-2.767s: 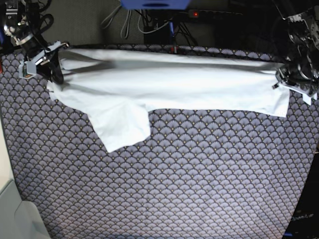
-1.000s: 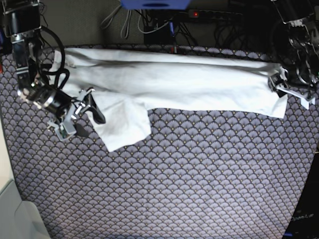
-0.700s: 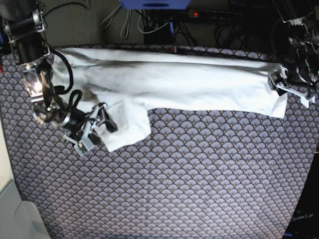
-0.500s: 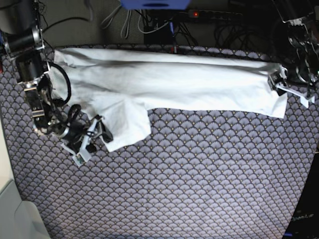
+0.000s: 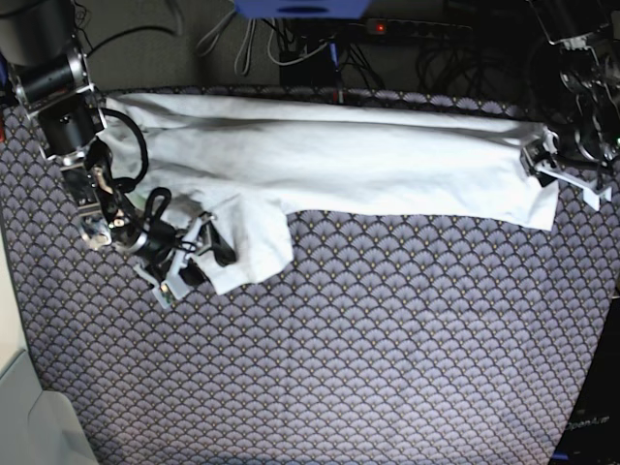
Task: Fold the T-shirt properly
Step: 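Move the right gripper to the hanging sleeve and grasp it, then fold the grasped sleeve up onto the shirt body with the right gripper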
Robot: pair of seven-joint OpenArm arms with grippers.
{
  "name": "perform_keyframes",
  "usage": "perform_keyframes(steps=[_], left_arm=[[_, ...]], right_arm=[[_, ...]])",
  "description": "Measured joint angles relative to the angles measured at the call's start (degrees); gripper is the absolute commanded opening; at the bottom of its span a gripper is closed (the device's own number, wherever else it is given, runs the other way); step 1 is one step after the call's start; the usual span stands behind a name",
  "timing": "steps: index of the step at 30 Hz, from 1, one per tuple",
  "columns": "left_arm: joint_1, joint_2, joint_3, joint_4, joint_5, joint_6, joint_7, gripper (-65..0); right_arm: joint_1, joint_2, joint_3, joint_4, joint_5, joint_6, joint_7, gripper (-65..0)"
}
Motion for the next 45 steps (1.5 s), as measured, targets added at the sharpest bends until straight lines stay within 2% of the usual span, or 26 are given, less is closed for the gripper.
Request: perform_keyframes(steps=[2, 7, 8, 13, 16, 21, 24, 28, 32, 37, 40, 45], left_arm=[[-0.17, 0.00, 0.00, 0.00, -0.02, 0.00, -0.02, -21.4], [-0.15, 0.00, 0.00, 0.00, 0.02, -0.02, -0.02, -21.4], [-0.15, 0.00, 0.00, 0.00, 0.02, -0.02, -0.02, -21.4], [-0.15, 0.00, 0.00, 0.00, 0.20, -0.02, -0.04, -21.4], [-0.07, 0.04, 0.00, 0.00, 0.26, 0.00, -0.24, -21.4], [-0.15, 0.09, 0.02, 0.00, 0.20, 0.00, -0.24, -21.3], [-0.07, 0.02, 0.09, 0.00, 0.20, 0.00, -0.26, -21.3], [-0.04, 0.09, 0.07, 0.00, 0.20, 0.00, -0.24, -21.2], [-0.26, -0.02, 0.07, 0.00, 0.24, 0.00, -0.22, -21.2], [-0.13, -0.42, 1.99, 0.00, 0.66, 0.17, -0.48, -21.2], [-0.31, -0.46, 3.32, 0.00, 0.42, 0.13, -0.66, -21.2], [-0.28, -0.48, 3.32, 0.00, 0.46, 0.15, -0.66, -21.2]], right_arm=[[0.00, 0.04, 0.00, 0.00, 0.00, 0.00, -0.02, -33.3], [-0.15, 0.04, -0.11, -0.02, 0.04, 0.02, -0.55, -62.7], [-0.26, 0.04, -0.11, 0.00, 0.04, 0.00, -0.61, -65.0], [-2.36, 0.55, -0.04, 2.27, 0.28, -0.02, 0.07, -65.0], [-6.21, 3.41, 0.07, 10.21, -0.59, -0.26, -1.53, -65.0], [-16.09, 5.44, 8.15, 25.99, -0.74, 0.09, -2.16, -65.0], [-22.67, 5.35, 14.93, 33.22, -0.57, -0.20, -1.75, -65.0], [-31.12, 5.07, 21.20, 40.74, -1.03, 0.02, -3.15, -65.0], [-38.91, 5.09, 27.41, 48.92, -0.68, -0.22, -1.95, -65.0], [-47.69, 2.82, 31.82, 55.63, -0.85, 0.42, -1.95, -65.0], [-49.83, 1.40, 33.68, 56.02, -0.83, 0.04, -1.62, -65.0], [-52.65, 1.27, 33.73, 55.17, -0.90, 0.07, -1.92, -65.0]])
